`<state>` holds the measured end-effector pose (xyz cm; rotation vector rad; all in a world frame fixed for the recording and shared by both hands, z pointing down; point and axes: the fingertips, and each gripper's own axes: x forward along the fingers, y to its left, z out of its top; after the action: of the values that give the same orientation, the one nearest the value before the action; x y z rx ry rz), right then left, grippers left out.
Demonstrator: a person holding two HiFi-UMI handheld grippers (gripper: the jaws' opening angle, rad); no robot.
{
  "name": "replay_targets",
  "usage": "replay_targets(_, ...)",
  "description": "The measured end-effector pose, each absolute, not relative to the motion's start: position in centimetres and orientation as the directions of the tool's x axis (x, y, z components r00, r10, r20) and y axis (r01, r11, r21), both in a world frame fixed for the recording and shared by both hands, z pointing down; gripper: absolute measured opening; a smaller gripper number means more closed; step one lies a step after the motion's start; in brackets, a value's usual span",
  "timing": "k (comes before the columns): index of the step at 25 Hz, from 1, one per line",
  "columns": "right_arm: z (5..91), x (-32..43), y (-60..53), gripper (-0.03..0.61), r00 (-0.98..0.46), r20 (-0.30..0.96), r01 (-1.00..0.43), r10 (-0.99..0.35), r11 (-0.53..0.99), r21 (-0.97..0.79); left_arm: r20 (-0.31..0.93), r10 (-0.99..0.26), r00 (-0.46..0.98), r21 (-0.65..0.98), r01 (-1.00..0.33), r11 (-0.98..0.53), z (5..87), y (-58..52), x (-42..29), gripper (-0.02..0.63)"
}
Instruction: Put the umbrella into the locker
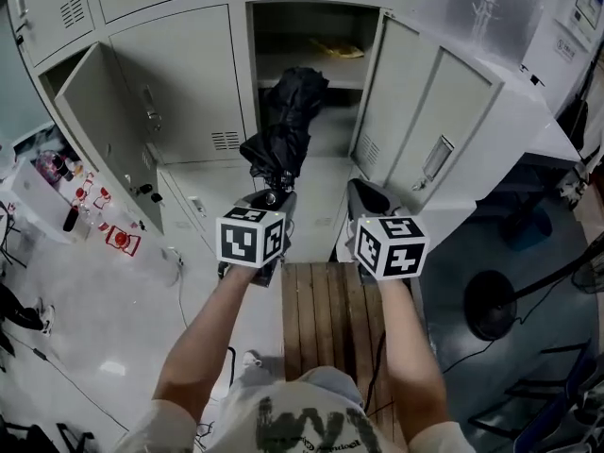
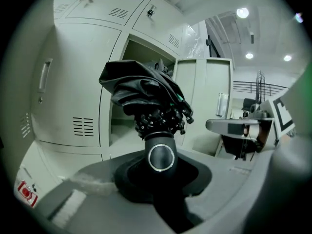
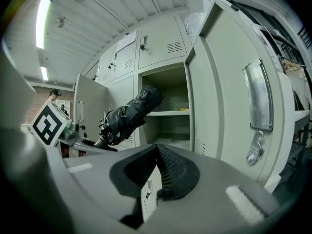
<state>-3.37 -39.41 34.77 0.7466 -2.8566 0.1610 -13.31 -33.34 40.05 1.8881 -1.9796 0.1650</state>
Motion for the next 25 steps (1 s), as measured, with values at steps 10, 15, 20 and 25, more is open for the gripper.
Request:
replay_targets(10, 33.4, -2.5, -39.6, -0.002, -0.902, 0.23, -0.387, -0.365, 0.92, -0.056, 0.433, -0.895, -0.105, 0.18, -0.963, 0.2, 40.7, -31.9, -11.2, 0.084)
replay_targets(15, 33.0, -2.5, -39.3, -0.002, -0.916, 0.228, -0.354, -0.331, 0.933, -0.064, 0.493, -0.861, -0.127, 0.172, -0.955, 0.24, 42.4, -30.9, -11.1, 0.084)
replay_targets(20, 34.0, -2.6, -39.3, -0.002, -0.921, 0.236, -0.335, -0.31, 0.939, -0.073, 0.547, -0.827, -0.126, 0.165, -0.953, 0.255, 44.3, -31.1, -11.3, 0.084)
replay_targets(25, 35.1, -3.1, -39.3, -0.002, -0.923, 0.241, -0.327, -0.299, 0.941, -0.084, 0.589, -0.798, -0.128, 0.134, -0.958, 0.252, 45.5, -32.4, -12.2, 0.085)
